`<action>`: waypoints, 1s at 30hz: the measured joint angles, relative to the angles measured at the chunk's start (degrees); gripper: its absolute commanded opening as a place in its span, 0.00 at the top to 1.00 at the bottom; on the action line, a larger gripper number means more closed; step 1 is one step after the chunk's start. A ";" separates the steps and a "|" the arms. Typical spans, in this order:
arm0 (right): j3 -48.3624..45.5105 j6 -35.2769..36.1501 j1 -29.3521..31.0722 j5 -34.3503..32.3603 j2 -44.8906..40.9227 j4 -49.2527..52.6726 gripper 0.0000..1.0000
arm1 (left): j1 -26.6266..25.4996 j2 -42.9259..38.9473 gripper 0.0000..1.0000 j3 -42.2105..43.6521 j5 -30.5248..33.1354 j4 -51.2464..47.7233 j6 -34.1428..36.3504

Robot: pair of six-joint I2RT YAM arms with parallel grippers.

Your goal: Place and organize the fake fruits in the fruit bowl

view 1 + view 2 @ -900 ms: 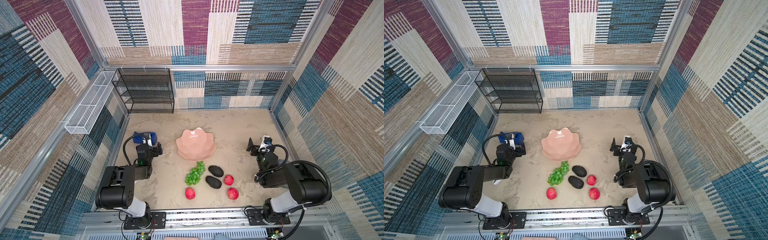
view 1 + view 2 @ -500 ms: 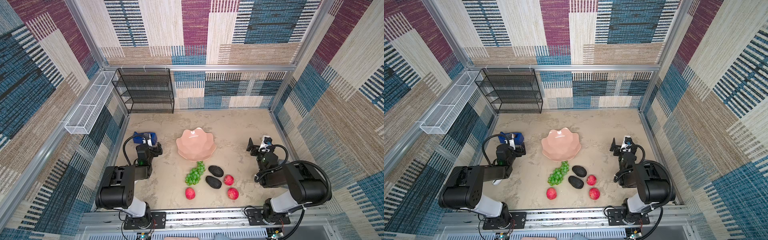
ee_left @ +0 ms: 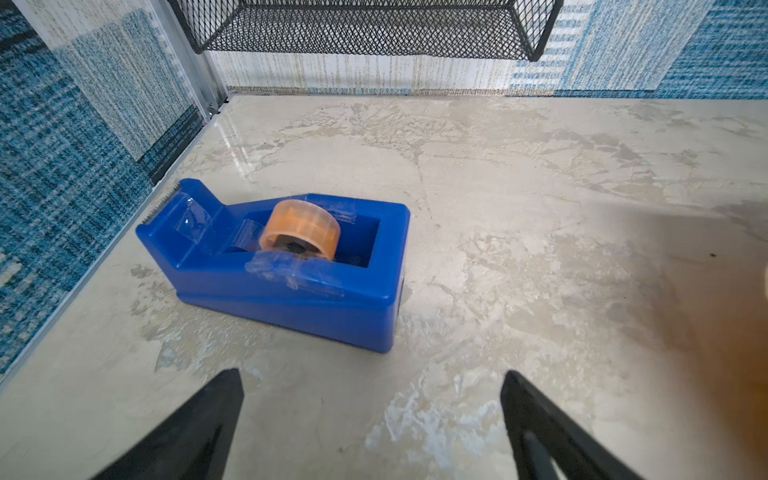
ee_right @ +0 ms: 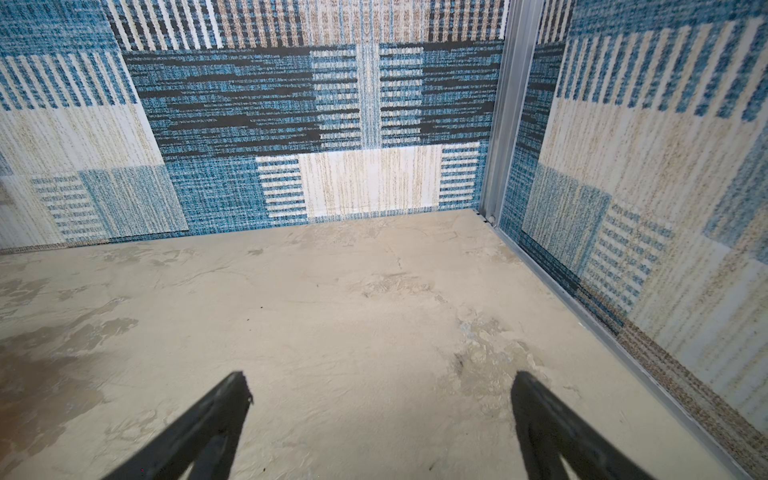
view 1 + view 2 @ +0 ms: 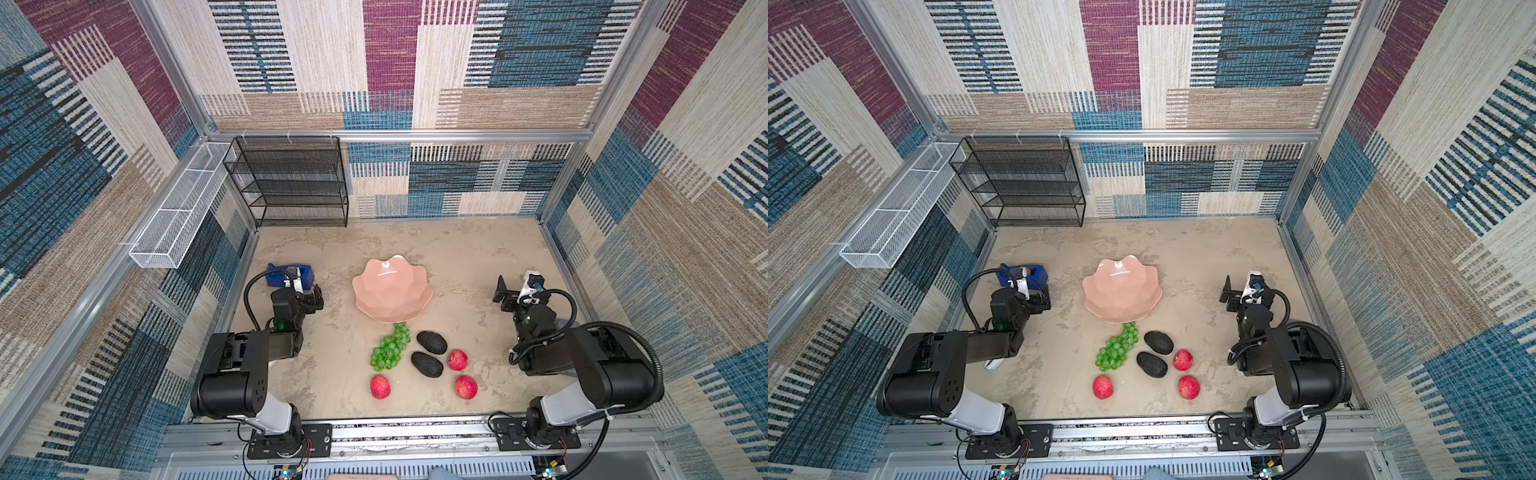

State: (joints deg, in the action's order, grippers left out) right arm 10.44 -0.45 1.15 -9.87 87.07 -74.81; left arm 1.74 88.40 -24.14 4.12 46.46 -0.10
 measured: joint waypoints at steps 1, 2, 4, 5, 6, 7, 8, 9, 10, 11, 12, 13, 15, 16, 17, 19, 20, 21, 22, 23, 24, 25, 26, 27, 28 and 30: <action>-0.46 0.00 0.00 -0.22 -0.26 -0.55 0.00 | 0.04 -0.07 0.06 0.11 0.02 0.04 -0.02; -0.87 0.00 -0.02 -0.22 -0.57 -0.50 0.00 | 0.13 -0.31 0.06 0.31 0.02 0.04 -0.02; -1.11 0.07 0.46 -0.55 -1.99 0.09 0.00 | 0.17 -2.73 0.07 0.59 0.39 -1.92 -0.28; -0.26 0.07 1.29 -2.01 -3.65 2.43 0.00 | 0.17 -4.90 0.08 0.37 0.74 -3.98 -0.52; 2.51 0.04 2.03 -2.58 -6.56 8.57 0.00 | 0.11 -7.89 0.05 -0.63 1.40 -7.17 -1.03; 7.06 -0.42 2.34 -3.37 -9.42 15.30 0.00 | 0.11 -11.10 0.04 -2.67 2.12 -10.69 -2.16; 13.11 -1.75 2.36 -4.22 -11.63 21.62 0.00 | 0.00 -13.86 0.05 -5.33 3.02 -14.38 -4.55; 17.73 -3.45 2.25 -4.72 -13.03 25.73 0.00 | 0.02 -15.93 0.06 -7.37 3.21 -16.79 -6.84; 22.03 -6.47 2.19 -4.90 -14.29 29.70 0.00 | 0.07 -17.97 0.06 -9.18 3.19 -18.93 -9.57; 25.79 -9.75 2.12 -4.20 -15.02 34.05 0.00 | 0.11 -19.76 0.06 -10.80 2.95 -21.18 -12.79; 28.74 -11.37 1.84 -0.96 -15.04 37.68 0.00 | 0.13 -20.72 0.07 -12.09 2.40 -23.34 -15.21; 31.23 -11.69 1.90 3.04 -14.64 41.35 0.01 | 0.17 -21.49 0.07 -13.51 1.20 -25.88 -17.86; 34.23 -12.92 3.48 9.42 -13.51 48.98 0.03 | 0.11 -22.82 0.08 -16.28 -1.75 -31.50 -22.16; 35.23 -12.92 5.01 11.45 -13.03 53.05 0.03 | 0.11 -23.43 0.08 -17.53 -3.21 -34.07 -23.69; 35.93 -12.81 7.54 12.72 -12.70 57.70 0.03 | 0.09 -24.13 0.09 -18.67 -4.74 -36.68 -25.14; 36.22 -11.72 12.70 13.38 -12.74 64.67 0.05 | 0.09 -25.57 0.09 -19.58 -6.73 -40.94 -26.88; 36.22 -11.32 15.45 13.53 -12.83 68.15 0.06 | 0.11 -26.58 0.08 -19.61 -7.89 -43.36 -27.43; 36.00 -11.26 17.81 14.49 -13.05 71.12 0.07 | 0.11 -27.45 0.09 -19.50 -8.81 -45.27 -28.02; 35.39 -11.28 20.26 14.86 -13.55 74.07 0.07 | 0.11 -28.52 0.09 -19.02 -9.44 -46.84 -28.46; 34.53 -11.30 22.40 14.78 -14.19 76.17 0.07 | 0.11 -29.64 0.09 -18.40 -9.94 -48.30 -28.81; 33.24 -11.37 25.03 14.71 -15.13 78.71 0.07 | 0.11 -30.62 0.08 -17.77 -10.60 -49.42 -29.07; 32.11 -11.69 27.41 14.43 -15.91 80.87 0.07 | 0.11 -31.58 0.08 -17.20 -10.71 -50.62 -29.62; 31.23 -11.89 29.44 14.14 -16.48 82.62 0.07 | 0.11 -32.15 0.08 -16.85 -10.99 -51.19 -29.77; 30.45 -12.39 31.56 13.70 -16.90 84.39 0.07 | 0.11 -32.61 0.08 -16.68 -11.82 -51.74 -30.01; 29.86 -12.85 33.38 13.68 -17.07 85.92 0.07 | 0.11 -32.81 0.08 -16.68 -12.02 -51.98 -30.14; 29.03 -14.12 36.35 12.57 -16.98 88.21 0.07 | 0.11 -32.83 0.07 -16.68 -12.57 -52.35 -30.34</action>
State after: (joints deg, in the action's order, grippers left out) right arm 39.46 -14.57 37.50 2.70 70.08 13.41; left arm 1.85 55.57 -40.82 -8.45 -5.89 -30.44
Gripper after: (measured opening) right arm 0.930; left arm 0.925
